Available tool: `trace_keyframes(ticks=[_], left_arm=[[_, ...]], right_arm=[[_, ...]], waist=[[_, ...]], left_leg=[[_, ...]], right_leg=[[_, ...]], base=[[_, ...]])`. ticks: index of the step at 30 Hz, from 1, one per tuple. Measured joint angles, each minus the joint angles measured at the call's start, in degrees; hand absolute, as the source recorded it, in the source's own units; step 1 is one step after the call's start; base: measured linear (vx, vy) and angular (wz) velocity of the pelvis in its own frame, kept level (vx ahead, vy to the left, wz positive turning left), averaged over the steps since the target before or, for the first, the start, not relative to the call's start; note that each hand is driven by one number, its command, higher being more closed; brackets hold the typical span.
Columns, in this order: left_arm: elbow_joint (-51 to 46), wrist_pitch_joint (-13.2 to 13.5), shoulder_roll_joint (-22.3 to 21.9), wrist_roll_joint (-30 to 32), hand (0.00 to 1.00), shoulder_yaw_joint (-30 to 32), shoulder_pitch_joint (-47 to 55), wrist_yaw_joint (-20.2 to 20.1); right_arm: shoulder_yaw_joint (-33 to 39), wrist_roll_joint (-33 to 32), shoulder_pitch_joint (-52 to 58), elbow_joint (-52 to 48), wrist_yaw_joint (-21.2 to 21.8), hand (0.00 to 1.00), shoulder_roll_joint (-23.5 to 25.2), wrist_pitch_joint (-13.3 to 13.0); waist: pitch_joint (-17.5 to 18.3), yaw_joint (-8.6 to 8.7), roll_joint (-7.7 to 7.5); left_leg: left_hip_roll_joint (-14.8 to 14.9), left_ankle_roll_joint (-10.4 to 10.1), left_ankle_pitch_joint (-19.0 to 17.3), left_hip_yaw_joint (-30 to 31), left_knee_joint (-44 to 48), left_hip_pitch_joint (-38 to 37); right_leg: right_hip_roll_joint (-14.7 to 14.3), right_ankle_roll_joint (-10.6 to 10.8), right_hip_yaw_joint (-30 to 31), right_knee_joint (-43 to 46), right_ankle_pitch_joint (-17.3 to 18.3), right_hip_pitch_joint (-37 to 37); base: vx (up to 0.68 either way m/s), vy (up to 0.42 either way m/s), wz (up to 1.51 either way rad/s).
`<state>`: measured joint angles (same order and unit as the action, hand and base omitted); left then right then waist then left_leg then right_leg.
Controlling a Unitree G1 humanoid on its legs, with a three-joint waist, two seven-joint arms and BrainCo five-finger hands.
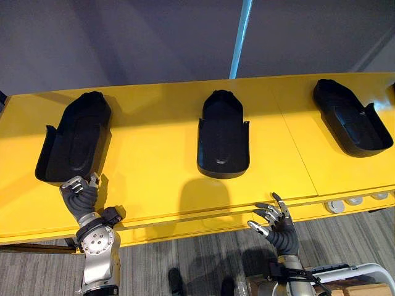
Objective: Walk over and take plastic housings, then place them on the shelf
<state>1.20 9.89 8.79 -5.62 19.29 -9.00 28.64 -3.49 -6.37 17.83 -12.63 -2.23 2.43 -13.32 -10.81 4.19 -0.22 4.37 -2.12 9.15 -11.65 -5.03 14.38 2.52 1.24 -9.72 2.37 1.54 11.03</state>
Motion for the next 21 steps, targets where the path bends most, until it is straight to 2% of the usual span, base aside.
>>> trace_keyframes(ticks=[3,7,8,14,21], left_arm=[[-1.84,-0.21,-1.03,0.02,1.00,-0.46,1.56,-0.08],[-13.43,-0.42,-7.01,0.09,1.00,-4.73,11.24,-1.50],[-16.57,-0.40,-8.38,0.10,0.00,-6.51,14.07,-2.37],[-24.95,0.15,-10.41,0.36,0.00,-11.23,21.79,-7.09],[-25.38,0.28,-10.49,2.53,0.00,-14.85,23.61,-10.55]], right_arm=[[0.00,0.01,0.06,0.15,0.00,0.00,-0.01,0.01],[0.12,0.03,0.13,1.27,-0.09,0.00,0.00,0.05],[0.12,0.05,0.08,1.89,-0.09,0.00,0.00,0.04],[0.35,0.19,0.50,2.48,0.16,0.00,-0.35,0.46],[3.28,2.47,0.82,2.73,0.19,0.00,-1.58,2.22]], waist=[[0.00,0.10,0.01],[-0.10,0.03,0.11],[-0.14,-0.09,0.17],[-0.09,-0.68,0.87],[1.72,-1.54,1.65]], left_leg=[[-0.10,0.01,0.01,0.33,0.00,-0.20],[-0.52,0.02,0.01,0.89,-0.01,-1.88],[-0.58,0.01,-0.01,1.19,-0.16,-2.58],[-0.87,0.01,0.00,3.30,-0.25,-4.88],[-1.52,0.63,0.52,5.60,-0.24,-7.00]], right_leg=[[0.08,0.00,-0.20,-0.01,0.00,-0.34],[0.43,0.09,-0.56,-0.09,0.17,-2.30],[0.48,0.11,-0.75,-0.08,0.31,-3.16],[0.61,0.39,-2.70,0.00,0.85,-6.40],[1.32,0.56,-5.20,0.08,0.92,-9.64]], base=[[0.00,-0.005,0.04],[0.01,0.000,0.08],[-0.01,-0.001,0.12],[-0.03,0.004,0.18],[-0.02,0.014,0.18]])
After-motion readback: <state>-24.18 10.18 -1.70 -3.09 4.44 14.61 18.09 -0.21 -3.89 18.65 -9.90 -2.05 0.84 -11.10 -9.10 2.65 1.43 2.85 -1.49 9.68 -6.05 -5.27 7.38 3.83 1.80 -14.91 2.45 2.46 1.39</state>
